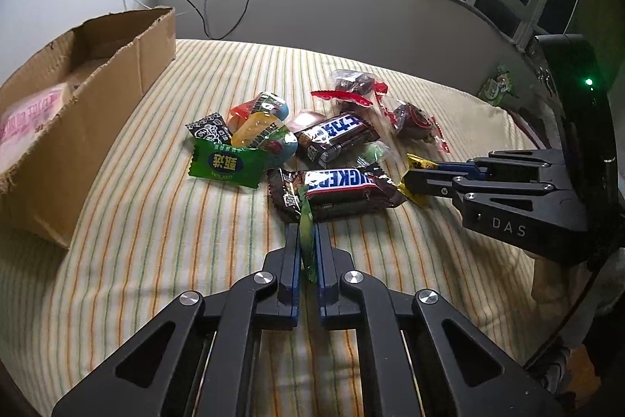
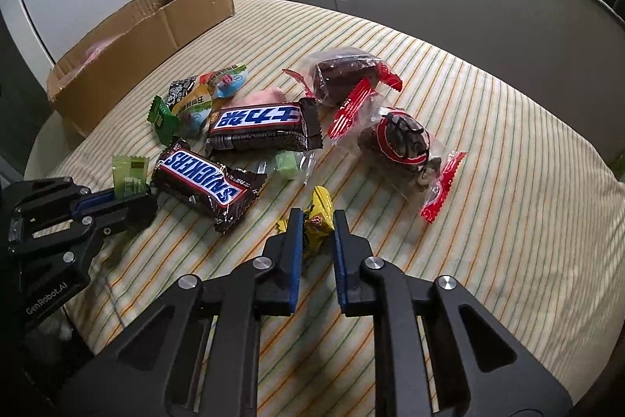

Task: Organize snacks
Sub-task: 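Grasp the green candy packet with the left gripper while the right grasps yellow candy, then carry both candies into the box and open both grippers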

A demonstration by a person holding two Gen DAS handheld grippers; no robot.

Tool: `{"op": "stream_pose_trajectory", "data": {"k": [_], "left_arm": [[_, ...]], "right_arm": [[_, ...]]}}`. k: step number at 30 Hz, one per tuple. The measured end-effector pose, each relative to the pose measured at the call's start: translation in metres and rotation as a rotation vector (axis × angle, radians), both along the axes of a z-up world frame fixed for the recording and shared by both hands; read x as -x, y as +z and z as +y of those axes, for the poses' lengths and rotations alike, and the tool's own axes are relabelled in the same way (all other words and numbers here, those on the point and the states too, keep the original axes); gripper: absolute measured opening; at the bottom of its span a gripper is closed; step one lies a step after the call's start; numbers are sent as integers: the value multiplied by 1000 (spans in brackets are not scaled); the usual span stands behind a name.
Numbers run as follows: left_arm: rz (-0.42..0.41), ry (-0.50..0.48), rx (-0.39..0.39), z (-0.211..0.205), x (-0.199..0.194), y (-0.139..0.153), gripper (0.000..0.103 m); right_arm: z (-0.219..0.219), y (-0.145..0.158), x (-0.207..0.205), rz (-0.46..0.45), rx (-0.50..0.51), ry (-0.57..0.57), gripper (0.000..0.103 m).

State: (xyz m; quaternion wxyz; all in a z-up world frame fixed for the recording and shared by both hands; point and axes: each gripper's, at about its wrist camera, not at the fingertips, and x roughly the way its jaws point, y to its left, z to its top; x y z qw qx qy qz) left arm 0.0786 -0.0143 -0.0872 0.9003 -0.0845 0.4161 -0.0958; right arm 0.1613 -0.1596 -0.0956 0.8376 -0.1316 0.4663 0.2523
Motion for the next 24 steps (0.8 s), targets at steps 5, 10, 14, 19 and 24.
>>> {"op": "stream_pose_trajectory", "data": {"k": [5,10,14,19,24], "left_arm": [[-11,10,36,4,5,6,5],[-27,16,55,9,8,13,5],[-40,21,63,12,10,18,5],[-65,34,75,21,12,28,5],[-99,55,79,35,13,41,5]], "right_arm": [[-9,4,3,4,-38,-29,12],[-14,13,6,-8,-61,-38,11],[-16,19,7,-13,-75,-41,11],[-12,32,10,-27,-97,-26,11],[-2,47,8,-44,-122,-9,11]]}}
